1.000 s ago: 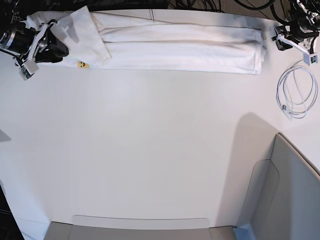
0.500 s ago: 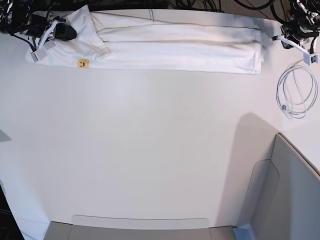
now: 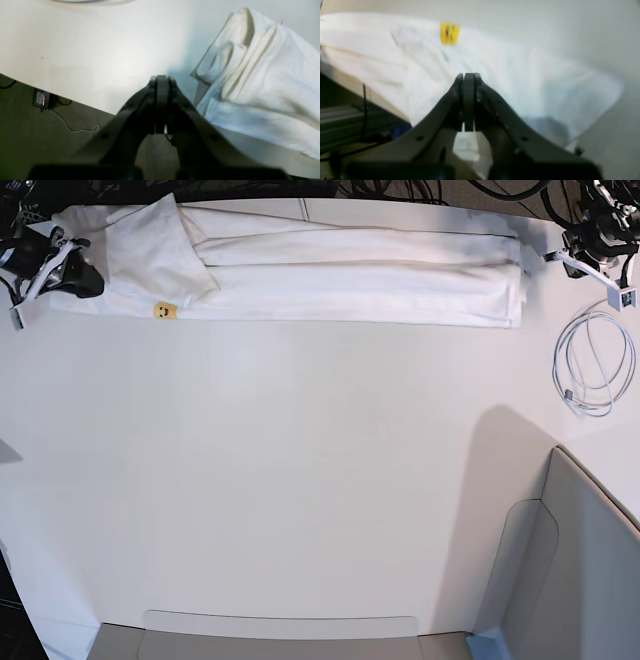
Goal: Layout the t-shirt on the table in an organized manner, then fold the t-shirt properly
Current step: 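Move the left gripper to the strip's other end and lower it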
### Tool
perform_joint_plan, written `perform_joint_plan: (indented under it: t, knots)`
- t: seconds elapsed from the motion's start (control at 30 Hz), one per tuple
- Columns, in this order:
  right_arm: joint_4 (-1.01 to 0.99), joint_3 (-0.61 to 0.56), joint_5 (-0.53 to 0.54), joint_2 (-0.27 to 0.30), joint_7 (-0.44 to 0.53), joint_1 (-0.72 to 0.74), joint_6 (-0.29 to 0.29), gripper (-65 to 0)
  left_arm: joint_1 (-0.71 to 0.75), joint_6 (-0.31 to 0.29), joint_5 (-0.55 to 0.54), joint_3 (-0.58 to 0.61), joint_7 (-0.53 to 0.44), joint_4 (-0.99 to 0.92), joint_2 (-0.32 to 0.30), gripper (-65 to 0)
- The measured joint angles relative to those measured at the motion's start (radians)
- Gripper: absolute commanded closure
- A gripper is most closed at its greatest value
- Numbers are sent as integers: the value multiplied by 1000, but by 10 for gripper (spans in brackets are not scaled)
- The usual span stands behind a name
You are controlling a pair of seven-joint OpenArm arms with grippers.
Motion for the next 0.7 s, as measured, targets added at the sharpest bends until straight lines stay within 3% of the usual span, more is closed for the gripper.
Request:
perform_joint_plan:
  t: [0.27, 0.43, 0.6, 0.7]
  knots:
    - [0, -8, 84, -36, -7, 0, 0, 0, -27, 0, 1, -3, 0, 0, -1, -4]
    - [0, -9, 83, -42, -8, 11, 0, 0, -27, 0, 4, -8, 1, 0, -1, -107]
    - [0, -9, 84, -42, -7, 15, 0, 0, -28, 0, 3, -15, 0, 0, -1, -156]
    - [0, -9, 84, -42, -7, 15, 0, 0, -31, 0, -15, -93, 0, 0, 5, -198]
